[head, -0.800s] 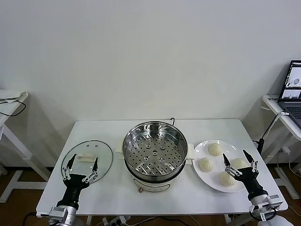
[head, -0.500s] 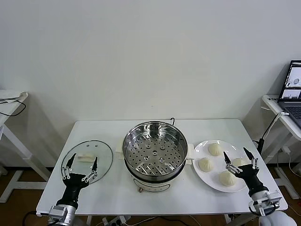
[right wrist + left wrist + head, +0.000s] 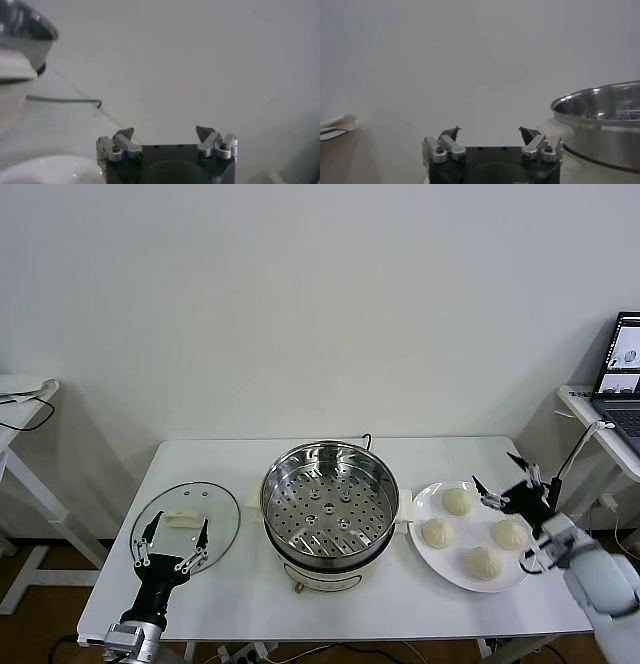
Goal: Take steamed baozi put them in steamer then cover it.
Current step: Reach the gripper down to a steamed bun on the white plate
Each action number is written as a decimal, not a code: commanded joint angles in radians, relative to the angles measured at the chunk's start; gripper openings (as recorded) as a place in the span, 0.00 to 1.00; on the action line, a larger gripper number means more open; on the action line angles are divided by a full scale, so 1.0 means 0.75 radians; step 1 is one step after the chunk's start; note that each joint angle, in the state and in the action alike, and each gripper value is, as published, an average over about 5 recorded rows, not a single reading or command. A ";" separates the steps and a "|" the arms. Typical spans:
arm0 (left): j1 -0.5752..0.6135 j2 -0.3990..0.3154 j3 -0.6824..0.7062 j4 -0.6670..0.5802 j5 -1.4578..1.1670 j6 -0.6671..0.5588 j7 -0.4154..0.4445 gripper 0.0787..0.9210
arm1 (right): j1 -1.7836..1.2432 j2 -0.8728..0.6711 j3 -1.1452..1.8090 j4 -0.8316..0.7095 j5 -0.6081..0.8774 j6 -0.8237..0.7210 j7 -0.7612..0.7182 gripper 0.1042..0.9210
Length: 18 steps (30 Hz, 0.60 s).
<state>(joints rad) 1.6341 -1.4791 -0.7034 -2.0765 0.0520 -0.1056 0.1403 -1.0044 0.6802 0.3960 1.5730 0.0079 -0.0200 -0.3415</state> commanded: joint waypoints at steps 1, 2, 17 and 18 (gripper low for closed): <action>0.009 -0.005 0.002 -0.020 -0.001 -0.001 -0.006 0.88 | 0.674 -0.327 -0.698 -0.234 -0.151 -0.098 -0.480 0.88; 0.010 -0.007 0.003 -0.021 -0.001 0.000 -0.006 0.88 | 0.741 -0.340 -0.776 -0.248 -0.152 -0.103 -0.554 0.88; 0.016 -0.022 0.011 -0.042 0.000 0.013 -0.011 0.88 | 1.374 -0.135 -1.403 -0.555 -0.221 -0.116 -1.108 0.88; 0.017 -0.023 0.012 -0.041 0.000 0.013 -0.011 0.88 | 1.375 -0.108 -1.407 -0.583 -0.236 -0.108 -1.106 0.88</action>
<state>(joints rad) 1.6431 -1.4947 -0.6966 -2.1050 0.0515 -0.0967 0.1318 -0.2404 0.5415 -0.3886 1.2935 -0.1131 -0.0932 -0.9573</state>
